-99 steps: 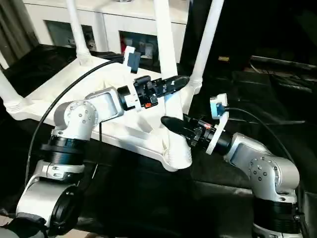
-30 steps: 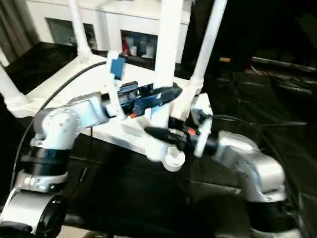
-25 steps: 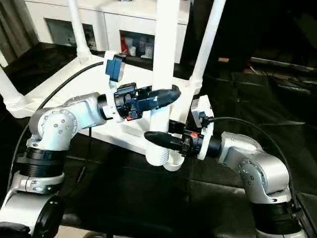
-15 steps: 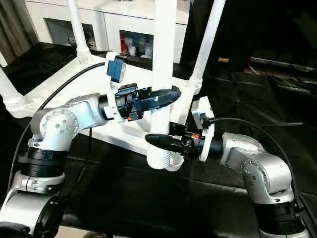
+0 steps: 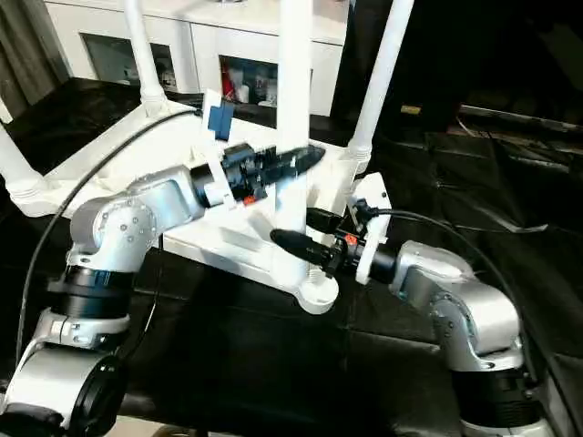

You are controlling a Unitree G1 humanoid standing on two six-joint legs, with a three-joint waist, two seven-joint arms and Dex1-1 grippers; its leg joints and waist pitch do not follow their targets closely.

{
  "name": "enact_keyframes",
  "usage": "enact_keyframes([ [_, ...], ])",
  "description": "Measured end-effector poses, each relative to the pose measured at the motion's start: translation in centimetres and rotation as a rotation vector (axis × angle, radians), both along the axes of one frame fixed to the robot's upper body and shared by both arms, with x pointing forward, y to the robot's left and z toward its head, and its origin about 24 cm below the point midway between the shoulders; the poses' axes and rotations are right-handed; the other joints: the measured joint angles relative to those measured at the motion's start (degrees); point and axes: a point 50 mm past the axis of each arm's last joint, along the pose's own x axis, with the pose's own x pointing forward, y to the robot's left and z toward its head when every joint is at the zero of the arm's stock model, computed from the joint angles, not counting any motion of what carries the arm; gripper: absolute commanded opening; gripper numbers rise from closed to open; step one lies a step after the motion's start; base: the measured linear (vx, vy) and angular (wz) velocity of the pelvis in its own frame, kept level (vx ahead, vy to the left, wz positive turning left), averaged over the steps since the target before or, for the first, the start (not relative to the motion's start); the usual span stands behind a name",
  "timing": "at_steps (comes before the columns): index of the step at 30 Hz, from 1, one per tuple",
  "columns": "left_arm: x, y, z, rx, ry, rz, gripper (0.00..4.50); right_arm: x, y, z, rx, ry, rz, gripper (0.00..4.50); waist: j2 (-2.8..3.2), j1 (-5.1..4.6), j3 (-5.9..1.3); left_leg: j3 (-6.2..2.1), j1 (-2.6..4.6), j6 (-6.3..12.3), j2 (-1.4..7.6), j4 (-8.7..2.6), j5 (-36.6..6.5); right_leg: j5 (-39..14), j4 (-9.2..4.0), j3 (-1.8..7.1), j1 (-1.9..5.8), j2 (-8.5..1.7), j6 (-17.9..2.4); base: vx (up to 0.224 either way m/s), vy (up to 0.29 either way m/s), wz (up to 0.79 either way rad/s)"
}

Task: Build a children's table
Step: Pick table leg

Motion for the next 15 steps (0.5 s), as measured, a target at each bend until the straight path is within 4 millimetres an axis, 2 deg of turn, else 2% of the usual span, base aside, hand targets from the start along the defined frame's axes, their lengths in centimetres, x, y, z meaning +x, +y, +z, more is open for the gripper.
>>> enact_keyframes([
  [6, 0.1, -0.2, 0.0, 0.026, -0.015, 0.043, 1.88, 0.6, 0.1, 0.6, 0.032, 0.031, -0.017, 3.18, -0.05, 0.02, -0.02, 0.00, 0.02, -0.01, 0.00, 0.02, 0.02, 0.01, 0.02, 0.00, 0.01, 0.00, -0.01, 0.000, 0.000, 0.00],
  [11, 0.2, -0.6, -0.2, 0.071, -0.032, 0.093, 1.88, 1.4, 0.7, 0.1, -0.022, 0.054, -0.055, 3.18, -0.09, -0.10, -0.02, -0.01, 0.02, -0.03, 0.01, 0.01, 0.03, 0.01, 0.03, 0.00, 0.01, 0.01, 0.00, 0.000, 0.000, 0.00],
  [13, 0.3, -0.8, -0.2, 0.086, -0.037, 0.111, 1.88, 1.6, 1.2, -0.5, -0.030, 0.074, -0.078, 2.80, -0.12, -0.09, -0.01, -0.01, -0.01, -0.03, 0.01, 0.01, 0.03, 0.01, 0.02, 0.00, -0.01, 0.01, 0.00, 0.000, 0.000, 0.00],
  [15, 0.4, -0.8, -0.3, 0.096, -0.041, 0.141, 1.88, 1.8, 1.4, -0.6, -0.030, 0.083, -0.092, 2.71, -0.14, -0.09, 0.00, 0.00, -0.02, -0.02, 0.01, 0.01, 0.03, 0.01, 0.02, 0.00, -0.01, 0.01, 0.00, 0.000, 0.000, 0.00],
])
